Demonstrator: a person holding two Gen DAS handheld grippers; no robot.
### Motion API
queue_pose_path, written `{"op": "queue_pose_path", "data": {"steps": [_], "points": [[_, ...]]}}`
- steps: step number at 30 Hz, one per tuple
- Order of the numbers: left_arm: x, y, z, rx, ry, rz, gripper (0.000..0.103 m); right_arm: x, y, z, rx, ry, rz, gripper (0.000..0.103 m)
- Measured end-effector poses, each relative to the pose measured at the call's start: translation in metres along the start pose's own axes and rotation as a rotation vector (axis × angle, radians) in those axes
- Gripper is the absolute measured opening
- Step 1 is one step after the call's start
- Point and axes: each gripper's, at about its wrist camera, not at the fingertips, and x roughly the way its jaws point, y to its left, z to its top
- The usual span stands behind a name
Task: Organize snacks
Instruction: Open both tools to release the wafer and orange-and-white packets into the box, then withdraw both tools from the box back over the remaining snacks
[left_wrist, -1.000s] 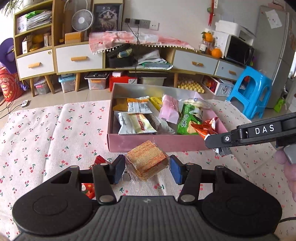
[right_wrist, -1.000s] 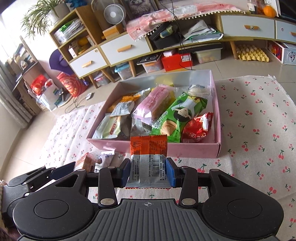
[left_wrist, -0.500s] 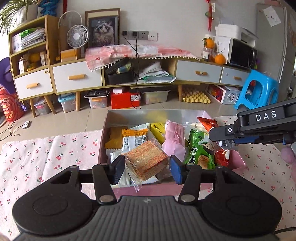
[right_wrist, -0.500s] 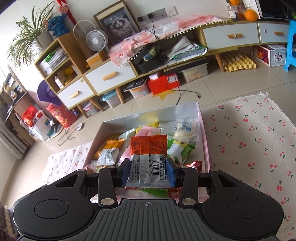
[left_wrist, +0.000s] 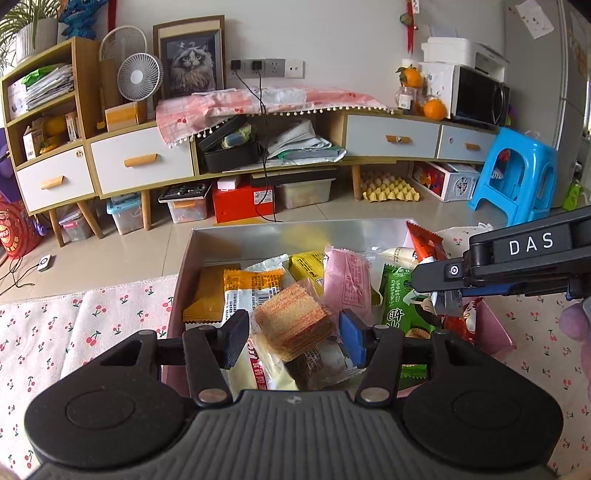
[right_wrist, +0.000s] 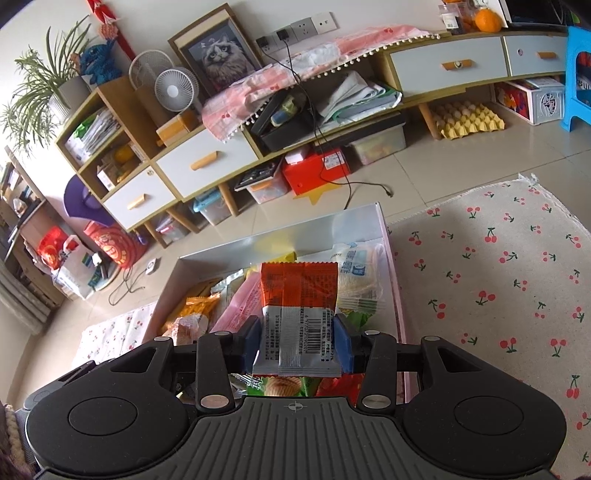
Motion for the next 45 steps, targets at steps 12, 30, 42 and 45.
{"op": "queue_pose_path", "data": {"steps": [12,30,42,45], "points": [[-0.007,-0.002,0.000,0.016,0.001,0.008,0.080,-0.010,0.010,0.001,-0.033,-0.013,0.006,0.066],[-0.050,0.012,-0.002,-0.038,0.032,0.042,0.102,-0.052,0.030,-0.011,-0.087,0.007,-0.062,0.087],[-0.074,0.028,-0.015,-0.074,0.091,0.067,0.102,-0.072,0.043,-0.033,-0.111,0.046,-0.112,0.092],[-0.078,0.033,-0.021,-0.097,0.119,0.076,0.102,-0.074,0.047,-0.043,-0.125,0.058,-0.108,0.092]]}}
